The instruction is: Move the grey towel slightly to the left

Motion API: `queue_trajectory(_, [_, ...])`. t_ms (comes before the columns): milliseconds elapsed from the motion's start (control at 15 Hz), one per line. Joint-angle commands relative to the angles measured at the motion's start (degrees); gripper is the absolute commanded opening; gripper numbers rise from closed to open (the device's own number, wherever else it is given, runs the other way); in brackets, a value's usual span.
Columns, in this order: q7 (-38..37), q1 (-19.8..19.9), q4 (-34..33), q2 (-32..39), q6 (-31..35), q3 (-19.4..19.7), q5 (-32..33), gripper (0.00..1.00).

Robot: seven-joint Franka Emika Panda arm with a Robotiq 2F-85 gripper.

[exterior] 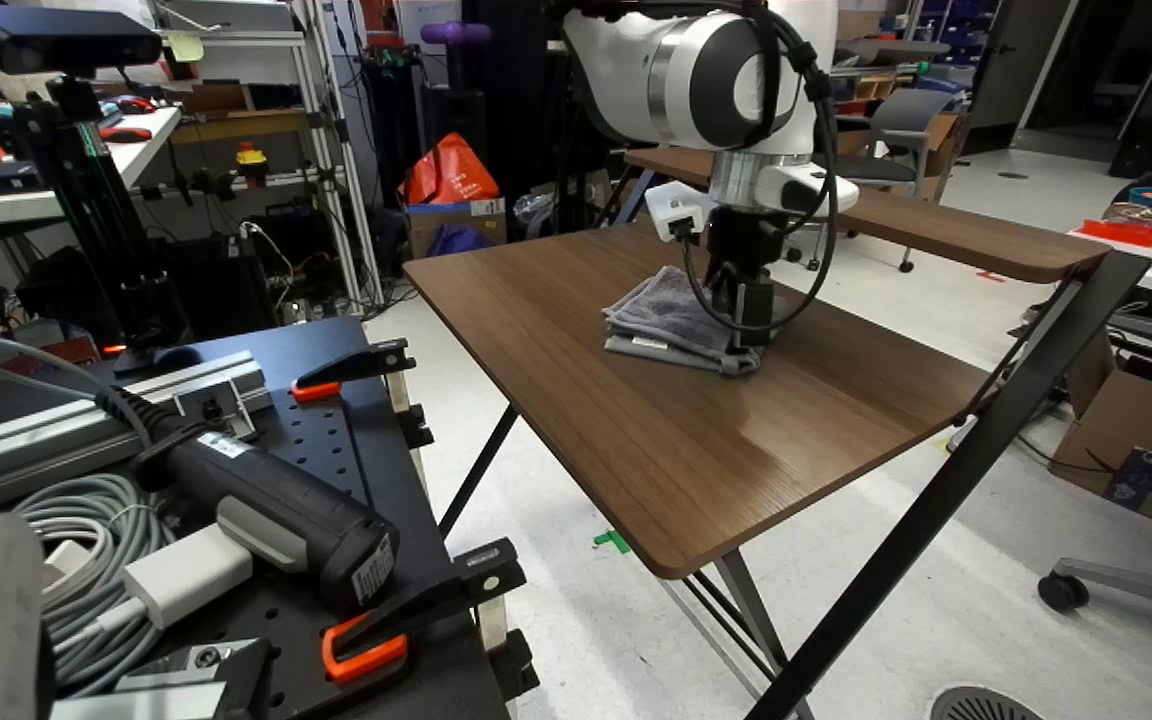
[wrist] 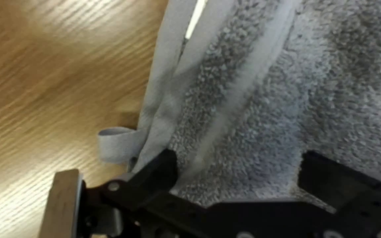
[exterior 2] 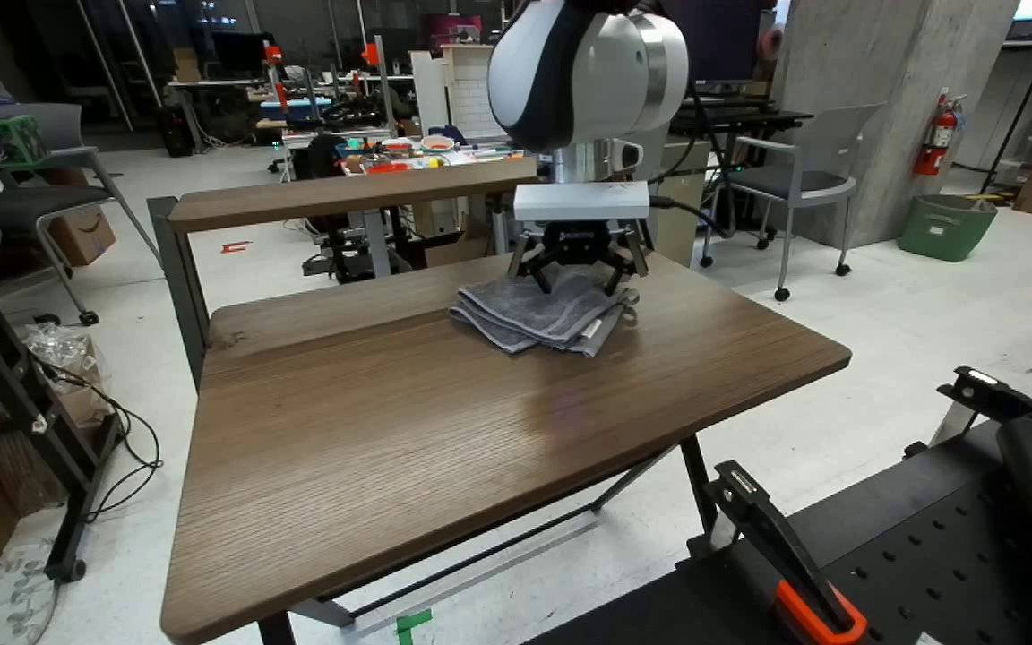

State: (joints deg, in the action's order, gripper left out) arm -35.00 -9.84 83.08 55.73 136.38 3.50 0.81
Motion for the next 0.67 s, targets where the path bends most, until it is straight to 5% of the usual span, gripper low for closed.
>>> queue_trajectory(0, [3.1, 1.9, 9.8, -5.2, 1.2, 1.0, -1.5, 1.0])
queue_trajectory(600, [8.2, 6.1, 27.4, -17.6, 2.1, 4.3, -1.0, 1.0])
